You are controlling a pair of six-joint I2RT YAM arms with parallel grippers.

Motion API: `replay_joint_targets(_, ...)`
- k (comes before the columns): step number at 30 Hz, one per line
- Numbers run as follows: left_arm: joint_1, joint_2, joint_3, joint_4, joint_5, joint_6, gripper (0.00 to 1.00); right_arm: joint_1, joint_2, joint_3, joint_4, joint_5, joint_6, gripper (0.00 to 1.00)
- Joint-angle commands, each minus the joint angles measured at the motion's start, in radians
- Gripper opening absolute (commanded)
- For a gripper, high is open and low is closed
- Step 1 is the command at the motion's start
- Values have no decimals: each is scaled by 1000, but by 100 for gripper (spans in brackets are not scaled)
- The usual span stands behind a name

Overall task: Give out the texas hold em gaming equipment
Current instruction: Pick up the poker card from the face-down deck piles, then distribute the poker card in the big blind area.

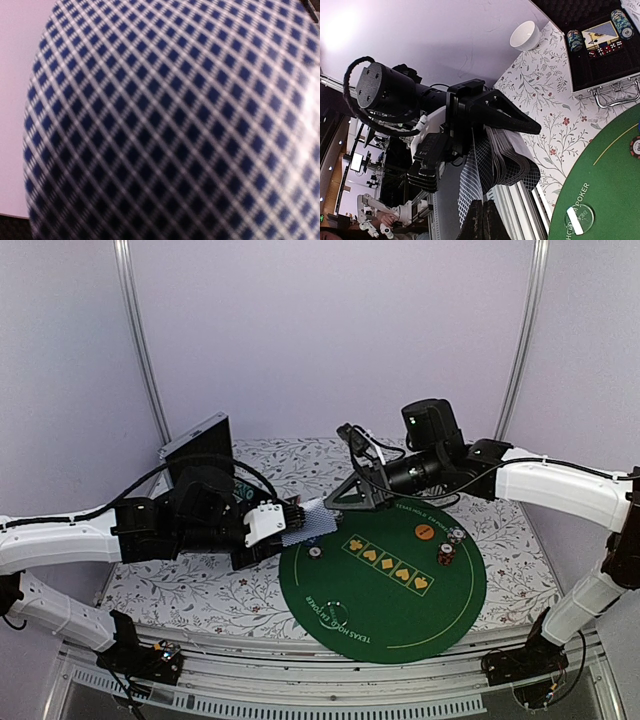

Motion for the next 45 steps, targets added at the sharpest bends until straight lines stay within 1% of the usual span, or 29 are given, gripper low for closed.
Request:
replay_joint_targets(1,7,-22,-7,9,-2,0,41,-22,-59,-10,26,19,-15,2)
replay_joint_targets(10,7,-23,-7,9,2,1,41,-63,-112,-31,23,54,-14,2)
replay_joint_targets(22,7,-20,-5,1,12,0,41,-167,-221,-70,1,107,-29,2)
replay_joint_targets(28,7,-19,0,-6,16,-3,41,-224,-248,-130,-13,137,-44,2)
replay_joint_targets(37,6,-9,41,-40,22,-31,41,-312,-225,-228,-16,243,-79,2)
replay_joint_targets(45,7,4,48,-36,-6,-64,41,-321,-150,-245,13,268,-85,2)
